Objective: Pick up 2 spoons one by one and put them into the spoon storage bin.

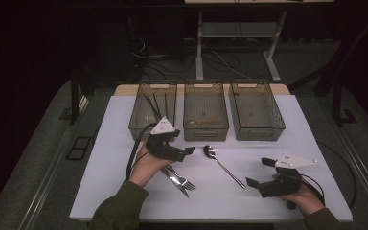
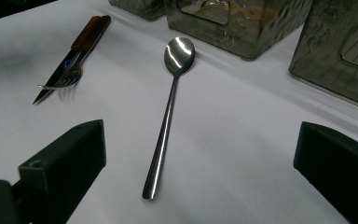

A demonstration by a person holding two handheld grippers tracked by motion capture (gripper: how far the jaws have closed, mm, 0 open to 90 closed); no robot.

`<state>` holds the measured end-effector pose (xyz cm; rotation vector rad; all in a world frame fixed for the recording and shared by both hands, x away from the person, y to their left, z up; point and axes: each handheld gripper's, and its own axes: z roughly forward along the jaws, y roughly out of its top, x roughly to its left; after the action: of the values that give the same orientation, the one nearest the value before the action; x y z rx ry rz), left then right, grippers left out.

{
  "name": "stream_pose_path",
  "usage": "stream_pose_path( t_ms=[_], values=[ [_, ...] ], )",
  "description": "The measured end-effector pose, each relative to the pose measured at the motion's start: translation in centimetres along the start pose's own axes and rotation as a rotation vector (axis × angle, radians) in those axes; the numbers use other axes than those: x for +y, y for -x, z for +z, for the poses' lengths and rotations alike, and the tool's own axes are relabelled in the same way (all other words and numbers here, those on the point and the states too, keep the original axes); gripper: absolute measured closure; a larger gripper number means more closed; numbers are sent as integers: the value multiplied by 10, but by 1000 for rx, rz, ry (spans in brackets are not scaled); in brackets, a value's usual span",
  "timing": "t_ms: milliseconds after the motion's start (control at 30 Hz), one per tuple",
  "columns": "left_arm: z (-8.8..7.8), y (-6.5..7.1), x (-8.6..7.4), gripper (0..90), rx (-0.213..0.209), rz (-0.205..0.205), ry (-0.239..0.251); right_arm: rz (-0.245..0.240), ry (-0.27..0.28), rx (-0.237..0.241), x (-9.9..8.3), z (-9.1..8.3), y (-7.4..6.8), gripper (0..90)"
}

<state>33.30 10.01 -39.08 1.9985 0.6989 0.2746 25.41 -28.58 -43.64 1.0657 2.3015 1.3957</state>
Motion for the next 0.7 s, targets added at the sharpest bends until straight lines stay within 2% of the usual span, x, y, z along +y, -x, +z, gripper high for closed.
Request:
stream_pose_path(
  t_ms=[67, 233, 333, 467, 567, 700],
  values=[
    [-7, 2, -9, 131, 13, 7, 6, -2, 0, 0, 0, 0, 0, 19],
    [-20, 7, -34, 59, -9, 0, -11, -3, 1, 1, 1, 0, -1, 19],
    [-26, 8, -45, 5, -31, -20, -4, -4, 1, 0, 1, 0, -1, 19],
    [-34, 12, -57, 0, -36, 19, -11, -6, 1, -3, 1, 0, -1, 19],
    [-39, 13, -65, 0, -55, 9, 9, -4, 4, -1, 1, 0, -1, 20],
    [-45, 14, -72, 0, -47, 8, 0, -3, -2, 1, 1, 0, 0, 20]
  ],
)
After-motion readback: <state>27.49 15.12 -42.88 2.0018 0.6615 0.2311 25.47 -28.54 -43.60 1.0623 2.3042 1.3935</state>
